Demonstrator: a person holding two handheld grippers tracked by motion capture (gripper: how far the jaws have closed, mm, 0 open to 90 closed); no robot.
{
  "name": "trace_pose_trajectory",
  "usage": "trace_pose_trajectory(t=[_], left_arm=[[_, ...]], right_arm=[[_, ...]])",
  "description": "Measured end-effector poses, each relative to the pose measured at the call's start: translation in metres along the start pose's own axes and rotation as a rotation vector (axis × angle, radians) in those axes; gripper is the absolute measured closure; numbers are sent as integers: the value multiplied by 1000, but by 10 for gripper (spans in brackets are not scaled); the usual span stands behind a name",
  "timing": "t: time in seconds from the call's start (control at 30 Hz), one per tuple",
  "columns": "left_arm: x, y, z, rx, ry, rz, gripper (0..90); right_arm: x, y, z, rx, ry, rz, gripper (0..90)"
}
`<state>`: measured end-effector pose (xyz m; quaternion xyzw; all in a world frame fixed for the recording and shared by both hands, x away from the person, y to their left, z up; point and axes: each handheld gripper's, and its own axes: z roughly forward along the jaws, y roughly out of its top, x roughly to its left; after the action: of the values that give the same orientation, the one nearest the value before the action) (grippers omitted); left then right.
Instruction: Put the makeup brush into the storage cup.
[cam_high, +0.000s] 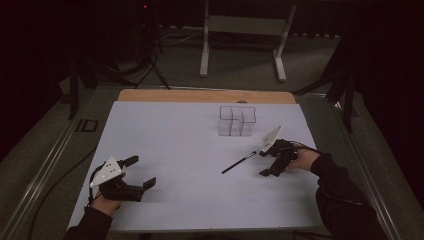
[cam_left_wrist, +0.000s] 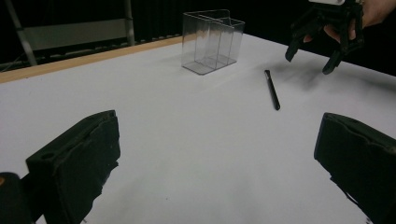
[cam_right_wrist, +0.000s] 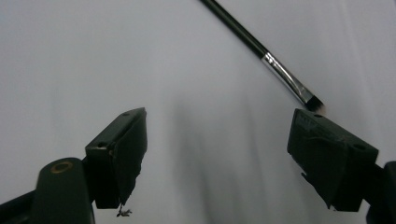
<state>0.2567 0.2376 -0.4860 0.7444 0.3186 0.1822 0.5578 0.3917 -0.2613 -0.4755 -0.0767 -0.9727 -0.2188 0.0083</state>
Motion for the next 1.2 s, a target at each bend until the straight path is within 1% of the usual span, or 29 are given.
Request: trace_pose_trajectory(t=[0.07, 0.27, 0.37, 0.4, 0.47, 0.53, 0.63, 0.77, 0.8, 0.83, 0.9, 0.97, 1.03, 1.07, 1.1, 1.13, 1.2], left_arm=[[0, 0, 0, 1, -1, -2, 18], [0, -1, 0, 2, 0, -5, 18], [0, -1, 0, 3, 0, -4, 17], [0, -1, 0, 3, 0, -4, 18], [-1, -1, 0, 4, 1, -4, 17], [0, -1, 0, 5, 1, -4, 18], [-1, -2, -1, 6, 5, -5, 18], [-1, -2, -2, 7, 8, -7, 17], [-1, -2, -2, 7, 8, -9, 17], [-1, -2, -2, 7, 8, -9, 17], [-1, -2, -2, 9, 9, -8, 18], [-1, -3, -3, 9, 10, -9, 18], [-1, -3, -3, 9, 11, -10, 17], [-1, -3, -3, 9, 11, -10, 18], [-1, -3, -4, 9, 12, -11, 18], [-1, -3, -4, 9, 12, -11, 17], [-1, -3, -4, 11, 13, -11, 17]], right_arm=[[-2, 1, 0, 28, 0, -21, 215], [-7, 1, 1, 90, 29, -63, 241], [-9, 2, 1, 117, 42, -82, 243], [-9, 2, 2, 121, 45, -92, 243], [-10, 3, 1, 128, 56, -96, 240], [-11, 4, 1, 130, 54, -100, 227], [-16, 9, -1, 155, 62, -107, 174], [-19, 14, 0, 186, 67, -128, 146], [-20, 15, 0, 195, 65, -142, 153], [-20, 15, 0, 195, 65, -142, 153], [-22, 18, 0, 208, 58, -166, 154], [-22, 20, -1, 217, 57, -188, 175], [-24, 22, -1, 229, 51, -213, 168], [-24, 22, -1, 229, 51, -213, 168], [-25, 23, -1, 233, 48, -227, 171], [-25, 24, -1, 234, 51, -260, 172], [-25, 25, 0, 239, 43, -286, 152]])
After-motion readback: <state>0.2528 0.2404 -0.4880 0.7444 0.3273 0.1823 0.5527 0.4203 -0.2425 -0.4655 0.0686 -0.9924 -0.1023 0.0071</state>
